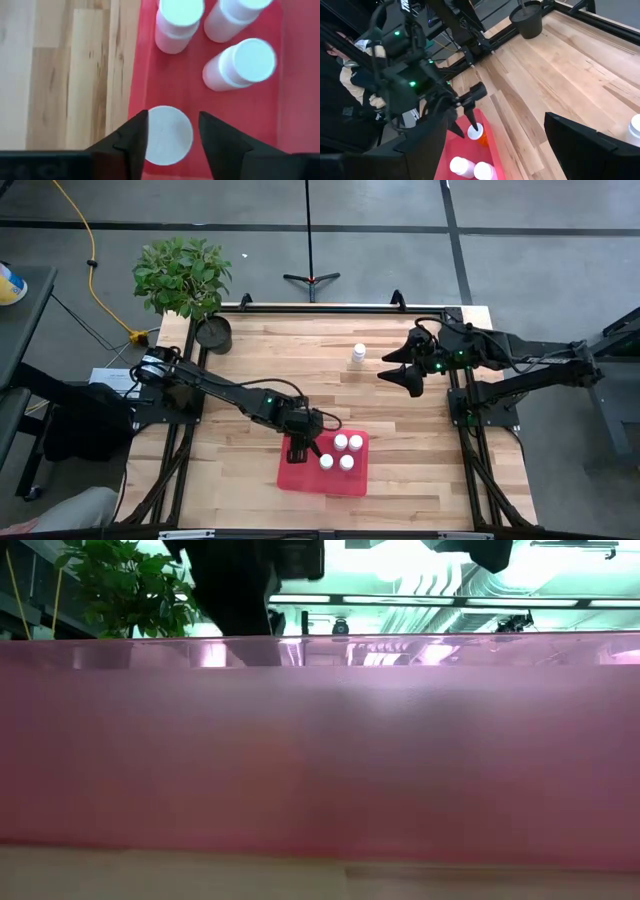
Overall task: Pick and place pill bottles into a basket
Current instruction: Put the white pill bottle into the red bin
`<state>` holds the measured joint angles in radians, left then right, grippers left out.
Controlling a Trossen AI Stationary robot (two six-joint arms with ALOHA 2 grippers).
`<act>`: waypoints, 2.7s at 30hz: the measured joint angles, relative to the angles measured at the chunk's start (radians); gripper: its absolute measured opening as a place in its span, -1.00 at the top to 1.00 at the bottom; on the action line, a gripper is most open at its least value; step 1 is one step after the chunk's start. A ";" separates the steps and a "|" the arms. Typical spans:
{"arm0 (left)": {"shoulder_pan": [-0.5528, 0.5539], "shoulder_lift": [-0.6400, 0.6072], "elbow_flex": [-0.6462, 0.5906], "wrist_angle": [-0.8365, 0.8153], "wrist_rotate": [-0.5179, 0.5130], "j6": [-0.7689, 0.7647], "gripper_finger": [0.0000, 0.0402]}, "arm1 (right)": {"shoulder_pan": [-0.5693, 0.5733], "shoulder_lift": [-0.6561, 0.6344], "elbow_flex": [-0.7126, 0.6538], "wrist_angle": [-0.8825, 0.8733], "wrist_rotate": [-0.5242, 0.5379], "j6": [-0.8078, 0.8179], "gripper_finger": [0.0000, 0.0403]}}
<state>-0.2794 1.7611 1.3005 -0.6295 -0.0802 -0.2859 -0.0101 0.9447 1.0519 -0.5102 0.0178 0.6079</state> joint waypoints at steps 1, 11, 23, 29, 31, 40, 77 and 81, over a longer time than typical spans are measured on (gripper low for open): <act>0.006 0.000 -0.007 0.006 0.007 -0.002 0.02 | 0.000 0.000 0.000 0.000 0.000 0.004 -0.60; 0.011 0.000 -0.007 0.039 -0.005 0.009 0.30 | 0.000 0.000 0.000 0.000 -0.001 0.013 -0.60; 0.080 0.000 -0.007 0.047 -0.002 0.048 0.28 | 0.000 0.000 0.000 0.000 -0.002 0.011 -0.60; 0.139 -0.015 -0.005 0.067 0.045 0.045 0.28 | 0.000 0.000 0.000 -0.001 -0.002 0.009 -0.60; 0.158 -0.021 -0.005 0.058 0.056 0.045 0.28 | 0.000 0.000 0.000 -0.003 -0.002 0.004 -0.60; 0.240 -0.040 -0.006 0.043 0.070 0.027 0.28 | -0.017 0.000 0.000 -0.067 0.000 0.002 -0.60; 0.403 -0.653 -0.005 0.019 -0.138 -0.058 0.28 | -0.411 -0.001 0.000 -0.246 -0.373 -0.365 -0.60; 0.403 -0.702 -0.007 -0.039 -0.148 -0.059 0.28 | -0.424 -0.001 0.000 -0.252 -0.374 -0.381 -0.60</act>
<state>0.1238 1.0589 1.2938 -0.6680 -0.2278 -0.3454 -0.4343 0.9440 1.0519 -0.7620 -0.3565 0.2264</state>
